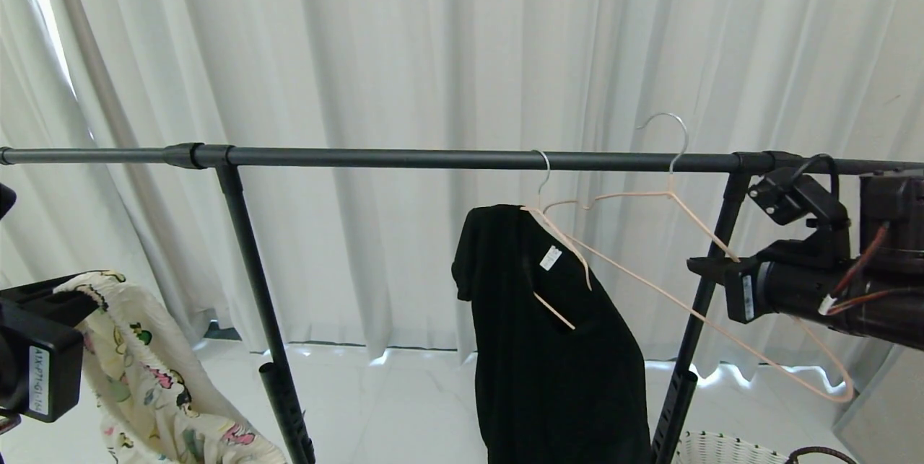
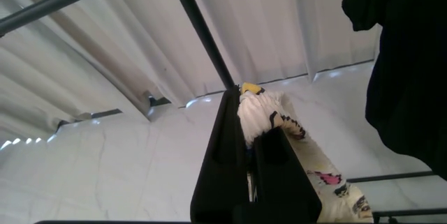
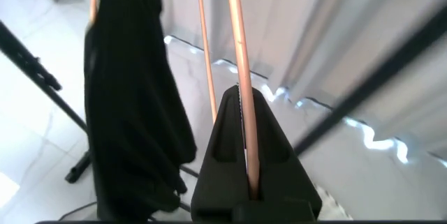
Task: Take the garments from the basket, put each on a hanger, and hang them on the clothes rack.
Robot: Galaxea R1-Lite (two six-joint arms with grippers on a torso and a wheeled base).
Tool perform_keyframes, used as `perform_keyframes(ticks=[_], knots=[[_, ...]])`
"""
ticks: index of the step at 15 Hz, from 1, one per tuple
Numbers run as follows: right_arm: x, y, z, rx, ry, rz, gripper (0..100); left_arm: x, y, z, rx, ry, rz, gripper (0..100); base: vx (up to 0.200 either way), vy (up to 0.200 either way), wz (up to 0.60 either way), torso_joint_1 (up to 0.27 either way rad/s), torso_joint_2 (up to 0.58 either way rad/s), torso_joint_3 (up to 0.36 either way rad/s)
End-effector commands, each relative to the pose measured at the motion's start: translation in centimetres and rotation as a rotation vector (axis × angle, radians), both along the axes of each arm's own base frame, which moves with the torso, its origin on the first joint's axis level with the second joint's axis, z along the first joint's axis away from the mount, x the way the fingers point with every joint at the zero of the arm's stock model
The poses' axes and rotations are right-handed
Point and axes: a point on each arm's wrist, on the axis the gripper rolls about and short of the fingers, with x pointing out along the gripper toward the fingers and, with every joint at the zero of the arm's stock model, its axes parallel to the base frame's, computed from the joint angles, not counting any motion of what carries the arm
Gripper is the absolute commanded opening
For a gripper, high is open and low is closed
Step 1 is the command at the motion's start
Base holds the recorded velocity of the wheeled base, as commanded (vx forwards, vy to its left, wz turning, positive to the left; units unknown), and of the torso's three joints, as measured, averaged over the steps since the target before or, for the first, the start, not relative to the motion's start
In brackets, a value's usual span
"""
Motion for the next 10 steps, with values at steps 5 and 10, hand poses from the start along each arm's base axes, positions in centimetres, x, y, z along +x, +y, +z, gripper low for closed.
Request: perform_keyframes(ticks=[5,10], knots=[[-5.5,-2.6,-0.3,-0.015,-0.046,-0.092,0,0.0,-0.3,-0.2,0.002,0.008,-0.025,0,-0.2,0.0,0.0,0.003,0.01,0.002],[-7.6,-3.5,-0.2,-0.032,-0.032,-0.103,0,0.0,-0.5,-0.3,0.005,0.015,-0.045,0,-0.2,0.0,0.0,-0.003,0.0,0.001]])
